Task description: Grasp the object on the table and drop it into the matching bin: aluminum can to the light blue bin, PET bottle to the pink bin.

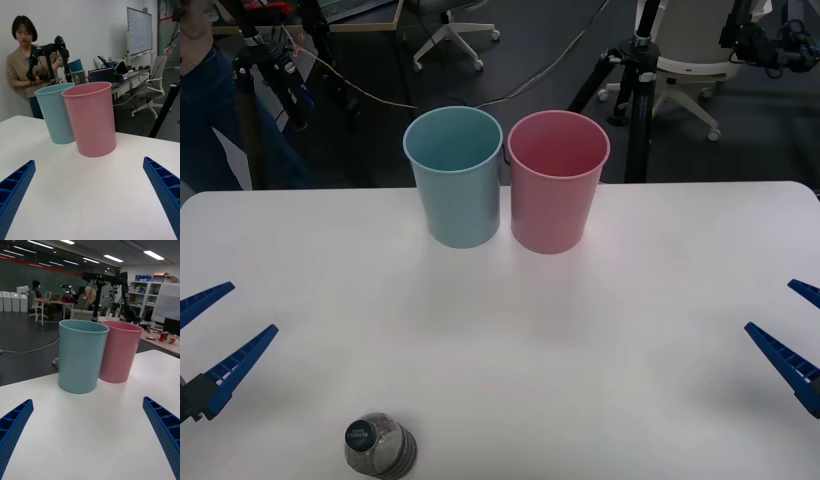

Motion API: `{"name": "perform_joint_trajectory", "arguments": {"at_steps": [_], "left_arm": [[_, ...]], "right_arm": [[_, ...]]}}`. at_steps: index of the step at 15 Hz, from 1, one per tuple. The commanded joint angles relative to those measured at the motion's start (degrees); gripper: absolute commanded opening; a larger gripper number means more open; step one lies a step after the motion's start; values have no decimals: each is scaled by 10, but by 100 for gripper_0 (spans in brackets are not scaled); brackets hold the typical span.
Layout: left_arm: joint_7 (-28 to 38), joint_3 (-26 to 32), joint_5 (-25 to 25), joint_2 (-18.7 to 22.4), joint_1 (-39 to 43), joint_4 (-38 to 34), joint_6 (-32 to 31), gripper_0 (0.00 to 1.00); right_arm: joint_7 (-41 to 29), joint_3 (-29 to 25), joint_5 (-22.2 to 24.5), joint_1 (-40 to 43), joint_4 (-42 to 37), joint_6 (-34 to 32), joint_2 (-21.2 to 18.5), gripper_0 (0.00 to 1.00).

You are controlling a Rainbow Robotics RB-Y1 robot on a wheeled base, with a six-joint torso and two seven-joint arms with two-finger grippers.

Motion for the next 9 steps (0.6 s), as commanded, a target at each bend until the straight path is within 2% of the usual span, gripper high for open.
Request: {"name": "perform_joint_trajectory", "arguments": {"at_steps": [1, 4, 9], "left_arm": [[0, -12, -5, -7, 0, 3, 2, 100], [-1, -25, 0, 3, -1, 3, 4, 100], [-11, -12, 1, 10, 8, 10, -9, 100]], "right_arm": [[0, 0, 0, 0, 0, 0, 0, 100], [0, 0, 0, 0, 0, 0, 0, 100], [0, 0, 0, 0, 0, 0, 0, 100]]}}
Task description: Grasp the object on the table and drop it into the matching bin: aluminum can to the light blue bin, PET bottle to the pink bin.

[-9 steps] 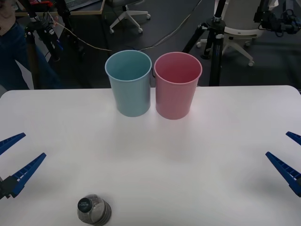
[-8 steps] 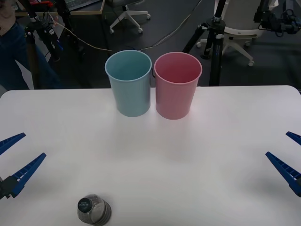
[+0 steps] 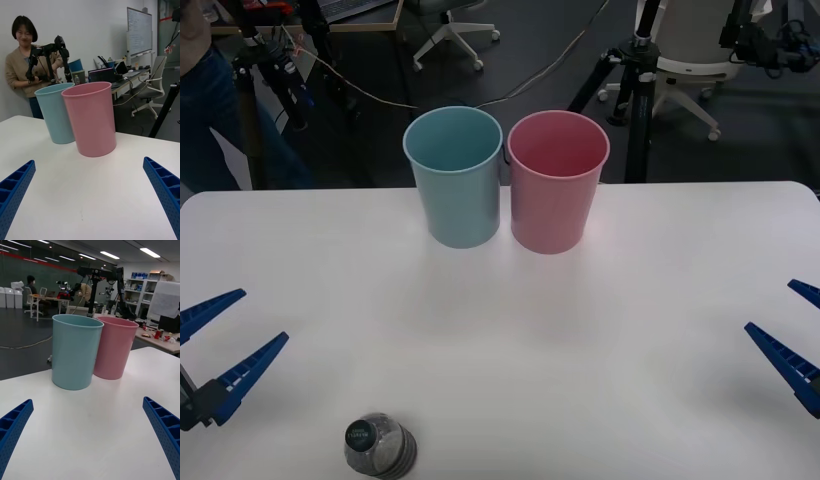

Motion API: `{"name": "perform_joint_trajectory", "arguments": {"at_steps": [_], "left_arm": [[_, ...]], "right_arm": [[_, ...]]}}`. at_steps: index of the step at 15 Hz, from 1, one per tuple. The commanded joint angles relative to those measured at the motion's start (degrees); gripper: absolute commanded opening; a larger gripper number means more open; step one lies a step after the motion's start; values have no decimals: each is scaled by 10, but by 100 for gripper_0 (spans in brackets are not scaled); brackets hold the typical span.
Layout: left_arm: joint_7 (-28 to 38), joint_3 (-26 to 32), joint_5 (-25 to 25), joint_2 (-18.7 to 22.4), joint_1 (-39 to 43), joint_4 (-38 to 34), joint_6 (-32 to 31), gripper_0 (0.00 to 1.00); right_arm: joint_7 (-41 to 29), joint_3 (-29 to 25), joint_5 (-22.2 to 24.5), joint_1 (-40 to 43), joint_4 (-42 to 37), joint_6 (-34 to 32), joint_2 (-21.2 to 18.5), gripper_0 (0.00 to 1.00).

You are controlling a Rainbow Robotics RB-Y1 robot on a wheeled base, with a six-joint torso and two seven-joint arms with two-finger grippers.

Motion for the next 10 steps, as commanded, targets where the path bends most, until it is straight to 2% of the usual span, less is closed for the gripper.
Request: {"name": "perform_joint_trajectory", "arguments": {"at_steps": [1, 3, 6, 10], "left_arm": [[-6, 9, 10, 14, 11, 15, -21, 100], [-27, 6, 35, 38, 32, 24, -31, 100], [-93, -19, 83, 76, 56, 51, -31, 100], [-170, -45, 118, 93, 86, 61, -36, 100]], "right_arm": [[0, 0, 0, 0, 0, 0, 0, 100], [0, 0, 0, 0, 0, 0, 0, 100], [0, 0, 0, 0, 0, 0, 0, 100], [0, 0, 0, 0, 0, 0, 0, 100]]}}
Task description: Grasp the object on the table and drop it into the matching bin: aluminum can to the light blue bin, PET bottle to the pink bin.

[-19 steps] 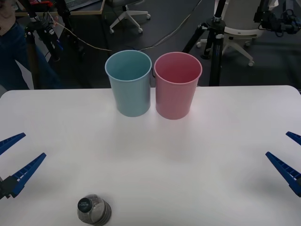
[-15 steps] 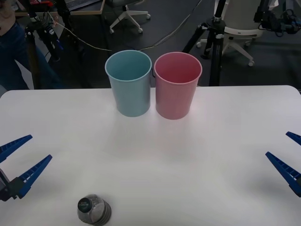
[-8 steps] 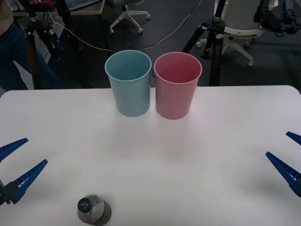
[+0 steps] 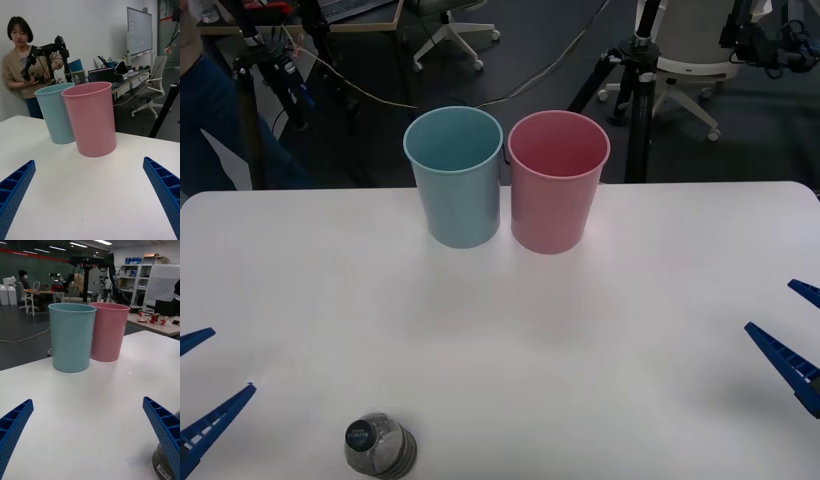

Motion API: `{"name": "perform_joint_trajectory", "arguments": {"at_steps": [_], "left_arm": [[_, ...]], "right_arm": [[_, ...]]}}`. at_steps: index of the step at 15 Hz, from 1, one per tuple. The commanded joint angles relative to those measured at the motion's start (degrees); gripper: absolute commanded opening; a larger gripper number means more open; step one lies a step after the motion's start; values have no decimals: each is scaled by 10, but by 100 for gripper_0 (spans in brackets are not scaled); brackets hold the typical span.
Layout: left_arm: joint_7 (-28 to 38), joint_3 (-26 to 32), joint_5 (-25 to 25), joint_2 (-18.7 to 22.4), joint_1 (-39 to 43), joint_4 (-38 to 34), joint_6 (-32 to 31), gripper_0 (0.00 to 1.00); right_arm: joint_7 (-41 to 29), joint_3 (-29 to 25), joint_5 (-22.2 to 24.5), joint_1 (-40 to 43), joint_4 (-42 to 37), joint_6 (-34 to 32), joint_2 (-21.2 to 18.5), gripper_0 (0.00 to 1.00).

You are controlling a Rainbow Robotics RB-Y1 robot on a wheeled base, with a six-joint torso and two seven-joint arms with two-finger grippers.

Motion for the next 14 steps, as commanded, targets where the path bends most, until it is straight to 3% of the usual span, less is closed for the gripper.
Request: {"name": "perform_joint_trajectory", "arguments": {"at_steps": [1, 8, 14], "left_arm": [[-58, -28, 26, 18, 18, 13, -11, 100], [-195, -86, 54, 48, -2, 129, -96, 100], [-239, -141, 42, 72, -10, 140, -97, 100]], "right_arm": [[0, 0, 0, 0, 0, 0, 0, 100], [0, 0, 0, 0, 0, 0, 0, 100], [0, 0, 0, 0, 0, 0, 0, 100]]}}
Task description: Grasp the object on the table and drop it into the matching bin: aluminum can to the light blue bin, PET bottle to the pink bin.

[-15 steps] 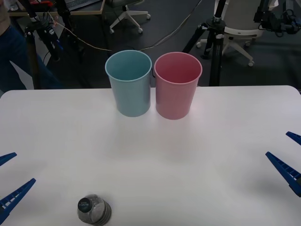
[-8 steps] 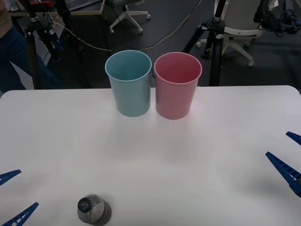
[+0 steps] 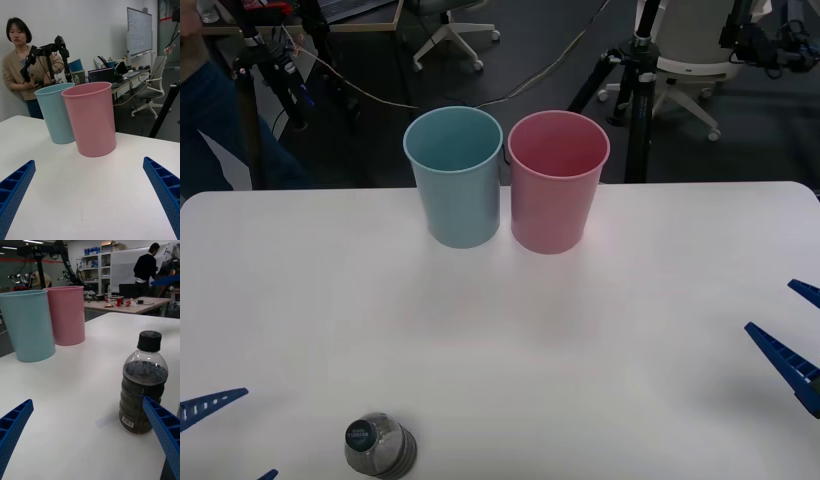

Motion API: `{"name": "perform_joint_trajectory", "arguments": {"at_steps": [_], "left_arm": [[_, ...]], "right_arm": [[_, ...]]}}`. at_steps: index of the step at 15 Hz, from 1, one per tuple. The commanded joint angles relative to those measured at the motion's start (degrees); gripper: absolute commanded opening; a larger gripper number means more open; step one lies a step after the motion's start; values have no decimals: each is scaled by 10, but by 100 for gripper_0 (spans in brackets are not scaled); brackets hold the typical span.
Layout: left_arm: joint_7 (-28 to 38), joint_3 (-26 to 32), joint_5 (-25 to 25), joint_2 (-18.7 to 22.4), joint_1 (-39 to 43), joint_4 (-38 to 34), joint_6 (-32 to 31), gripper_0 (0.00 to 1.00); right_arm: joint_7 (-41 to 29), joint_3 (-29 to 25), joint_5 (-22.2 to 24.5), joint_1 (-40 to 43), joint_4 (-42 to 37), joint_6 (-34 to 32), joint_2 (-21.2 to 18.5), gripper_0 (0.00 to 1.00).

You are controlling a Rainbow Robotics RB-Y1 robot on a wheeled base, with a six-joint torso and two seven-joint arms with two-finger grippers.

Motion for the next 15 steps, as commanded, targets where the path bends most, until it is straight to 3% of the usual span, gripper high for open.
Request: {"name": "perform_joint_trajectory", "arguments": {"at_steps": [1, 8, 15], "left_arm": [[-10, -24, -7, 12, -8, 1, 0, 100], [-61, -85, -23, 13, -86, 98, -21, 100], [-83, -150, -20, 12, -109, 98, -17, 100]], "right_arm": [[0, 0, 0, 0, 0, 0, 0, 100], [0, 0, 0, 0, 0, 0, 0, 100], [0, 0, 0, 0, 0, 0, 0, 100]]}}
